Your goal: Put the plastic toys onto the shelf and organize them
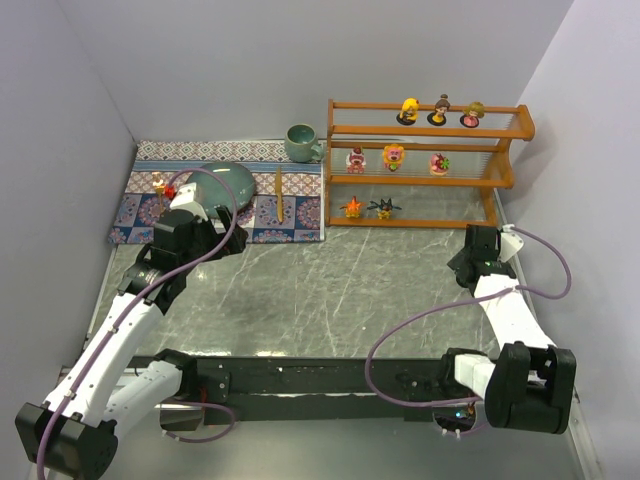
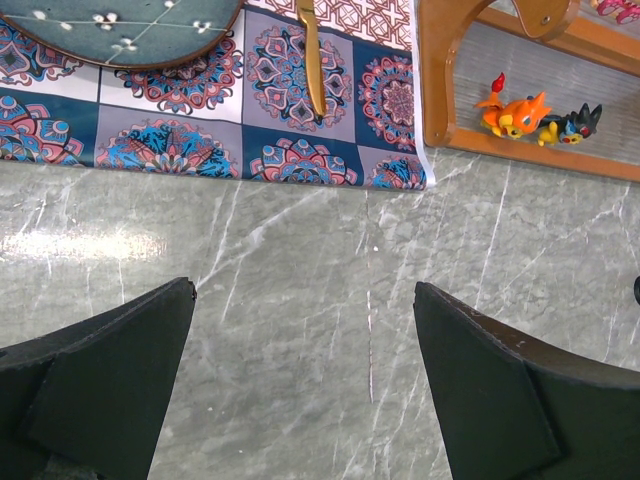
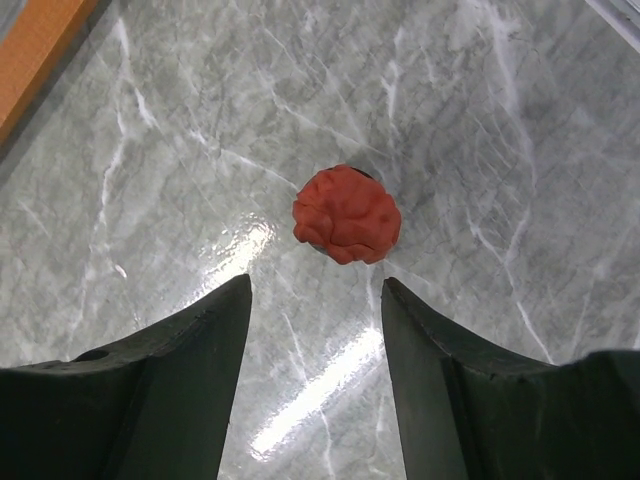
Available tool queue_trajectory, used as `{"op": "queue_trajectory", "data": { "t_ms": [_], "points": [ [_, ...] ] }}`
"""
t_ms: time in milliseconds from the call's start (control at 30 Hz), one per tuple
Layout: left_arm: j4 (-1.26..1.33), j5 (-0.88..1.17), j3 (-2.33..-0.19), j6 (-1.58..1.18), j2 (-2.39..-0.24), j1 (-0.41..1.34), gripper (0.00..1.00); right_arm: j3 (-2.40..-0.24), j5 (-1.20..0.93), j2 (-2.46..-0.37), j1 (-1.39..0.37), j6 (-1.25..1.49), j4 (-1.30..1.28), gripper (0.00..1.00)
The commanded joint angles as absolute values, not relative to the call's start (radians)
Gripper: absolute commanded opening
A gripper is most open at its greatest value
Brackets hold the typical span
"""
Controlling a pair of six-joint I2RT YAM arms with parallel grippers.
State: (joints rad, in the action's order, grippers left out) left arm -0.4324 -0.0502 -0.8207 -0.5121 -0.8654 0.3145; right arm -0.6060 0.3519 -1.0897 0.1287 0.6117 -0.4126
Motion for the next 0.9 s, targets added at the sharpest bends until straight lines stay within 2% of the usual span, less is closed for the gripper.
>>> {"op": "queue_trajectory", "data": {
  "t_ms": [0,233,533,867],
  "points": [
    [-0.42,-0.061,-0.816,-0.495,-0.844,0.325,0.97,-0.612,0.399,-1.101,0.13,0.669,-0.368,0.64],
    [-0.422,-0.063,-0.816,-0.497,-0.847,0.328,0.97,-0.612,0.383,-1.132,0.138,0.672,-0.324,0.67],
    [-0.422,-0.063,-0.816,-0.495,-0.85,0.33,0.97,-0.626,0.437,-1.219,0.14,0.722,-0.348,0.66],
    [-0.422,-0.061,-0.816,-0.497,-0.851,0.331,0.97,-0.646,0.506,-1.219,0.138,0.778,-0.364,0.64]
  ]
}}
